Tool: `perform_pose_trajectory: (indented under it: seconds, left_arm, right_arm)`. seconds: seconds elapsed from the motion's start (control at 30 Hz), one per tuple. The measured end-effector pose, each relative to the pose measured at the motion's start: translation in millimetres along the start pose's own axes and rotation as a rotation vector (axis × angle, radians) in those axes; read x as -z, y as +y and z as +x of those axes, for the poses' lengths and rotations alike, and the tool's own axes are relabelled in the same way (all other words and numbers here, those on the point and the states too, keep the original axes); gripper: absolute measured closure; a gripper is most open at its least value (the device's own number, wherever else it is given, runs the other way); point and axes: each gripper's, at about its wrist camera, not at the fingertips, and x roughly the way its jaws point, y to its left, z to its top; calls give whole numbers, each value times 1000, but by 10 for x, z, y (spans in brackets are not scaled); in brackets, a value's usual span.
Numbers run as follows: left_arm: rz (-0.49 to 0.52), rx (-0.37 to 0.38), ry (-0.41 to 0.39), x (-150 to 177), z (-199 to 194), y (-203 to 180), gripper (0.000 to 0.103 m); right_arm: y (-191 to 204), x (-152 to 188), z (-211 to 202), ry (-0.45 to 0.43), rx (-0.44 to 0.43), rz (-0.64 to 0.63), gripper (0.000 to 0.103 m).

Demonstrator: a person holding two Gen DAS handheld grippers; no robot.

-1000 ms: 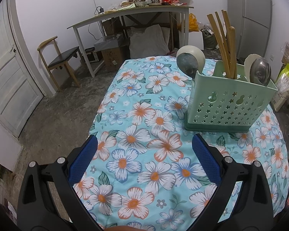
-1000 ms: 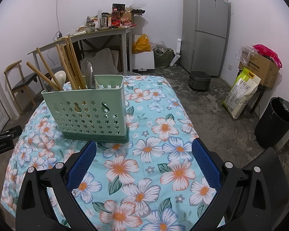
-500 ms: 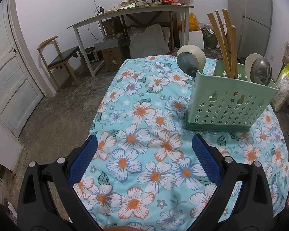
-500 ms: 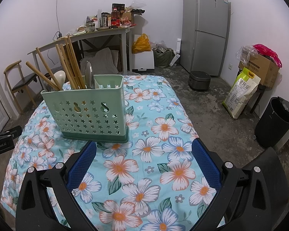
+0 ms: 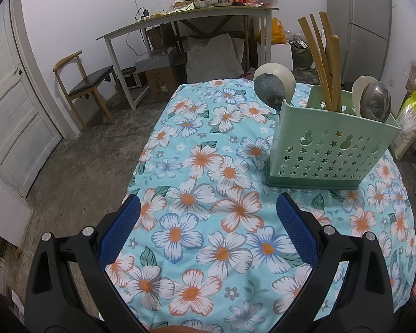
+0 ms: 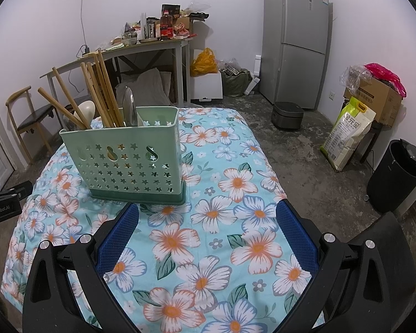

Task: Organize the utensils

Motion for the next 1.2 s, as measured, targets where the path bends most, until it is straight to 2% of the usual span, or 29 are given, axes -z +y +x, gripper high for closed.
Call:
perform_pose_trajectory:
  seconds: [1.2]
  left_arm:
    - [-4,12,5,9,0,15,8]
  right_arm:
    - [-4,5,-9,-1,-2,-3,7]
